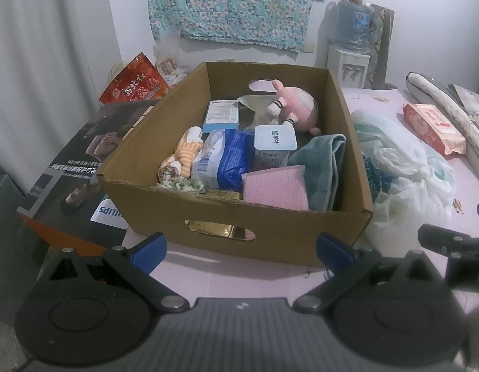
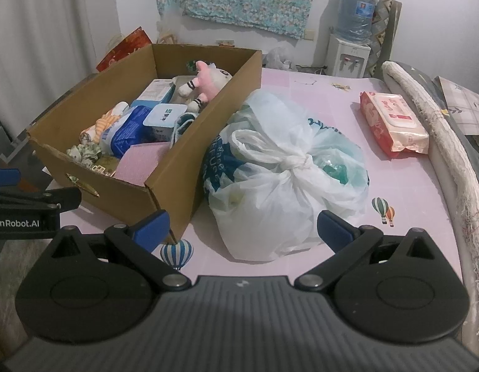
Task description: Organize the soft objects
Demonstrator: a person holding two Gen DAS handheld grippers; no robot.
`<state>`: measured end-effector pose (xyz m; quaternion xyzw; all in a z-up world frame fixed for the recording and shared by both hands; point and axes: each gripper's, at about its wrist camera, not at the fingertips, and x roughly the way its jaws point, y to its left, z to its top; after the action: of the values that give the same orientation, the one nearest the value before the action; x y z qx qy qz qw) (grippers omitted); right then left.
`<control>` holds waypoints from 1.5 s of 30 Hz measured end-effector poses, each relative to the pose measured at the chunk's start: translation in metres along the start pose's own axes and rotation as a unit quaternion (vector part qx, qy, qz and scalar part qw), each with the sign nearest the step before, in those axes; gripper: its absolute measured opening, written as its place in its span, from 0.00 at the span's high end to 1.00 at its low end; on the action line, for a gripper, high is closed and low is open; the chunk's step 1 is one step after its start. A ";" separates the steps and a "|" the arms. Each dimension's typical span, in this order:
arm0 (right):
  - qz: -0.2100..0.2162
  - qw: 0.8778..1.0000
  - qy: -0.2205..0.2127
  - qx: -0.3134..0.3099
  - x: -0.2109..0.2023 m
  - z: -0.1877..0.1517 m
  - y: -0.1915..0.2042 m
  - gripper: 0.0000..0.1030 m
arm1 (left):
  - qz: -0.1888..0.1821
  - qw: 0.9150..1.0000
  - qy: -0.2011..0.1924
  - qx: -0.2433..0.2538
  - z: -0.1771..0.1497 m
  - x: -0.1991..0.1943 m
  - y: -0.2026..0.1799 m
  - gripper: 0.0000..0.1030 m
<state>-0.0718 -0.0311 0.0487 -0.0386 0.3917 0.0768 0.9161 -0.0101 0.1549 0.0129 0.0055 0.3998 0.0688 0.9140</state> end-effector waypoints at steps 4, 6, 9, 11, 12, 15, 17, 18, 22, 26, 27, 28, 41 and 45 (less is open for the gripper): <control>0.000 1.000 0.000 0.000 0.000 0.000 0.000 0.01 | -0.001 1.000 0.001 0.000 0.000 0.000 0.000 0.00; -0.001 1.000 0.000 0.000 0.000 0.000 0.000 0.01 | -0.002 1.000 0.003 0.000 -0.002 0.000 0.001 0.00; 0.000 1.000 0.000 0.000 0.000 0.000 0.000 0.01 | -0.004 1.000 0.004 0.001 -0.003 0.000 0.002 0.00; -0.002 1.000 0.000 0.000 0.000 0.000 0.000 0.01 | -0.004 1.000 0.004 0.001 -0.003 0.000 0.002 0.00; -0.003 1.000 0.001 0.001 0.000 0.000 0.001 0.01 | -0.004 1.000 0.004 0.001 -0.003 0.000 0.002 0.00; -0.004 1.000 0.001 0.002 -0.001 -0.001 0.001 0.01 | -0.006 1.000 0.003 0.002 -0.002 0.000 0.003 0.00; -0.005 1.000 0.002 0.003 -0.002 -0.001 0.001 0.01 | -0.006 1.000 0.003 0.002 -0.002 0.000 0.003 0.00; -0.004 1.000 0.002 0.002 -0.002 -0.001 0.000 0.01 | -0.005 1.000 0.003 0.002 -0.002 0.000 0.003 0.00; -0.003 1.000 0.003 0.001 -0.002 -0.001 0.000 0.01 | -0.005 1.000 0.003 0.001 -0.002 0.000 0.003 0.00; -0.003 1.000 0.003 0.001 -0.002 -0.001 0.000 0.01 | -0.006 1.000 0.001 0.002 -0.002 0.000 0.004 0.00; -0.003 1.000 0.003 0.001 -0.002 -0.001 0.000 0.01 | -0.005 1.000 0.001 0.002 -0.002 0.000 0.004 0.00; -0.003 1.000 0.003 0.001 -0.002 -0.001 0.000 0.01 | -0.006 1.000 0.002 0.002 -0.002 0.000 0.004 0.00; -0.002 1.000 0.004 0.000 -0.002 -0.001 0.000 0.01 | -0.005 1.000 0.001 0.002 -0.002 0.000 0.004 0.00; -0.002 1.000 0.004 0.000 -0.002 -0.001 0.000 0.01 | -0.005 1.000 0.001 0.002 -0.002 0.000 0.004 0.00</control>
<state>-0.0736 -0.0310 0.0494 -0.0395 0.3951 0.0746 0.9147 -0.0123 0.1582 0.0122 0.0049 0.4009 0.0632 0.9139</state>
